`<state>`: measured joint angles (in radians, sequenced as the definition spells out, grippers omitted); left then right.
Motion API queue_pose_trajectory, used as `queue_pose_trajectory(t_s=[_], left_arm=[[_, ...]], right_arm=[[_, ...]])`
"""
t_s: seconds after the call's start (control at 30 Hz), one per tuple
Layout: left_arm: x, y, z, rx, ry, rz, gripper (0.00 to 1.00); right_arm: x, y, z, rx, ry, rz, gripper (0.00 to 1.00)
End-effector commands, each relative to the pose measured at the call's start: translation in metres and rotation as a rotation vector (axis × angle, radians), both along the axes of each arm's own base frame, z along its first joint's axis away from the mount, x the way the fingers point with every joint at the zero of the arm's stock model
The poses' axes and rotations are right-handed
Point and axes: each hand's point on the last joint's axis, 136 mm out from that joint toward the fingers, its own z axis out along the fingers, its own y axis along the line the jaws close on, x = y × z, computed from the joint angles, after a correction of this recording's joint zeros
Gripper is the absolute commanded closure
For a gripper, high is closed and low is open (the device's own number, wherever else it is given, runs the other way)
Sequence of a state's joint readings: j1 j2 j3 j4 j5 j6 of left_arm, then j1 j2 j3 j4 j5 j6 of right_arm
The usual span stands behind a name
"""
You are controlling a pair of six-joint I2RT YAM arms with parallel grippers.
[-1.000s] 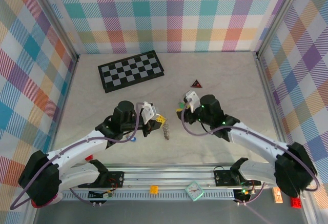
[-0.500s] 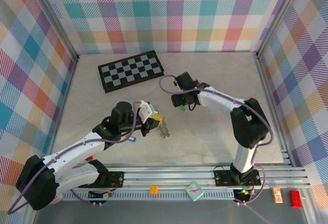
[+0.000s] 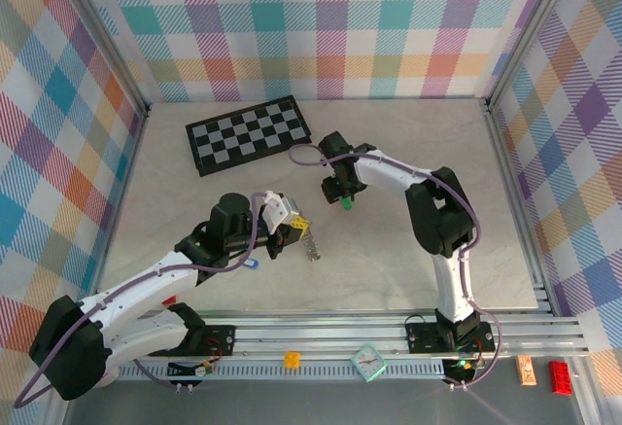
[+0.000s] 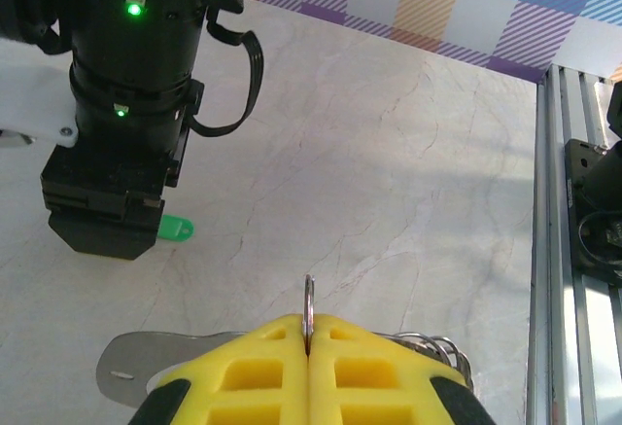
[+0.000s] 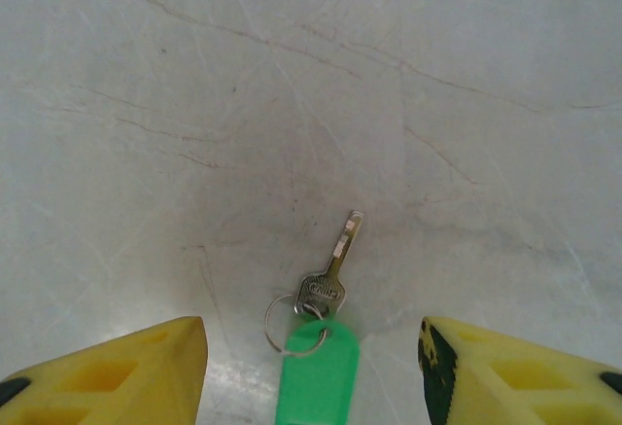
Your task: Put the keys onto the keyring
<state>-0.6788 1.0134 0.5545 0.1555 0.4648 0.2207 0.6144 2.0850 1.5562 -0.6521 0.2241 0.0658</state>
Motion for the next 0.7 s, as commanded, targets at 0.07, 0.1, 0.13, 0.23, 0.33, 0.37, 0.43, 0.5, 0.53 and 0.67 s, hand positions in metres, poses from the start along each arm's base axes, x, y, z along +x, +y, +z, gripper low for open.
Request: queue_pose_trajectory(t_s=[0.07,0.1,0.13,0.23,0.33,0.37,0.43,0.5,0.53,0.67], left_arm=[[-0.007,-0.002,0.005,-0.016,-0.023,-0.020,1.00],[-0.007,-0.002,0.005,-0.014,-0.025,-0.021,1.00],[-0.007,-0.002,0.005,-0.015,-0.025,-0.021,1.00],[-0.007,-0.001,0.006,-0.014,-0.026,-0.021,1.00],[-0.007,-0.001,0.006,-0.013,-0.030,-0.023,1.00],[-0.008,-0.001,0.006,-0.014,-0.030,-0.025,1.00],[-0.008,-0.002,0.006,-0.012,-0.031,-0.027,1.00],[-0.008,-0.002,0.006,-0.012,-0.032,-0.028,1.00],[-0.008,-0.002,0.006,-0.011,-0.030,-0.028,1.00],[-0.008,-0.002,0.005,-0.010,-0.029,-0.030,1.00]], right_arm=[[0.004,0.004,-0.009,-0.031,0.042,0.042,0.42],[0.006,0.005,-0.011,-0.035,0.044,0.043,0.43],[0.008,0.005,-0.013,-0.039,0.046,0.043,0.43],[0.012,0.003,-0.017,-0.072,0.045,0.039,0.45],[0.012,-0.001,-0.018,-0.096,0.048,0.032,0.48],[0.011,-0.002,-0.019,-0.100,0.054,0.034,0.50],[0.007,-0.003,-0.018,-0.097,0.065,0.035,0.51],[0.004,-0.004,-0.018,-0.094,0.073,0.034,0.53],[0.002,-0.005,-0.018,-0.097,0.075,0.033,0.55],[0.000,-0.013,-0.016,-0.123,0.067,0.020,0.60]])
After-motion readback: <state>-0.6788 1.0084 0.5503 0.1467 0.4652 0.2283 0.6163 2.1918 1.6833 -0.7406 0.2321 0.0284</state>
